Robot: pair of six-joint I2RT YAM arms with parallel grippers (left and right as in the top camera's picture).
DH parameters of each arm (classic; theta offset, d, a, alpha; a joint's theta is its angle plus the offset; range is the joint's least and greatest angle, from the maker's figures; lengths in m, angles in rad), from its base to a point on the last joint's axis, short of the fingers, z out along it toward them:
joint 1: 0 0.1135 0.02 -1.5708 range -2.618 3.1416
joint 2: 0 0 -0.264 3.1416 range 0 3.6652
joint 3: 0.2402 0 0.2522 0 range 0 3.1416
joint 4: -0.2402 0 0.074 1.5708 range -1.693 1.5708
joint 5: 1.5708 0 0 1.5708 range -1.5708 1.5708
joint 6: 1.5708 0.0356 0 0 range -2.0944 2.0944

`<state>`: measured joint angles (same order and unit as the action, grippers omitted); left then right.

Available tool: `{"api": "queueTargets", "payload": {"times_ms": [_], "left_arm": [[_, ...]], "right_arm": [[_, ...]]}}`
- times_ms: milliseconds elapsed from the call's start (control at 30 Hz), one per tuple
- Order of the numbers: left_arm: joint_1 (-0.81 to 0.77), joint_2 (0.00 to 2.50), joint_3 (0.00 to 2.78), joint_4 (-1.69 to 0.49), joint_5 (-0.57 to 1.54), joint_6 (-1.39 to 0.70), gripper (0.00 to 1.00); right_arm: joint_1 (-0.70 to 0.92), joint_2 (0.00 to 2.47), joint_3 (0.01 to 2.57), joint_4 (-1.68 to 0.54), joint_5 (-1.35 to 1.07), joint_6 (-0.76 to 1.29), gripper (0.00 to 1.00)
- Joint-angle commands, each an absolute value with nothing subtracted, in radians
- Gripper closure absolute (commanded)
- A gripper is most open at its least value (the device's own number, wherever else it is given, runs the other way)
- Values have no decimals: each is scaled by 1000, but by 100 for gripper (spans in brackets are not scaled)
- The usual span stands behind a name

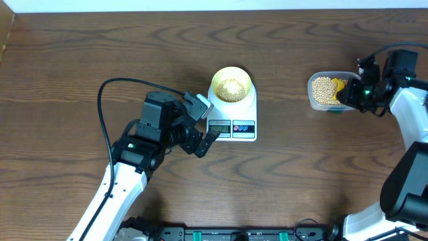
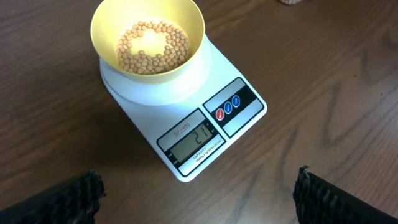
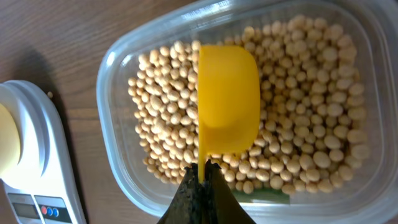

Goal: Scoop item into bowl and weigh 50g on scale
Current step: 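Dip the yellow scoop into the soybeans with the right gripper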

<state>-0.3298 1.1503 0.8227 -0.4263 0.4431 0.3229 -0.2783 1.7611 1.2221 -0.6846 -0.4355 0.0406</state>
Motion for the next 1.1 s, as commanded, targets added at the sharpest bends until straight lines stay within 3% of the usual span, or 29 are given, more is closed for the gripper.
{"api": "queueTargets", "payload": {"times_ms": [0,1067], "left_arm": [[-327,1156,808,-429,453,343,0],[-327,1156,808,-429,453,344,0]], "right_arm": [[-295,1781,1193,-688,-497,55,99],[-381,1784,1180,-718,-640,101,99]]}}
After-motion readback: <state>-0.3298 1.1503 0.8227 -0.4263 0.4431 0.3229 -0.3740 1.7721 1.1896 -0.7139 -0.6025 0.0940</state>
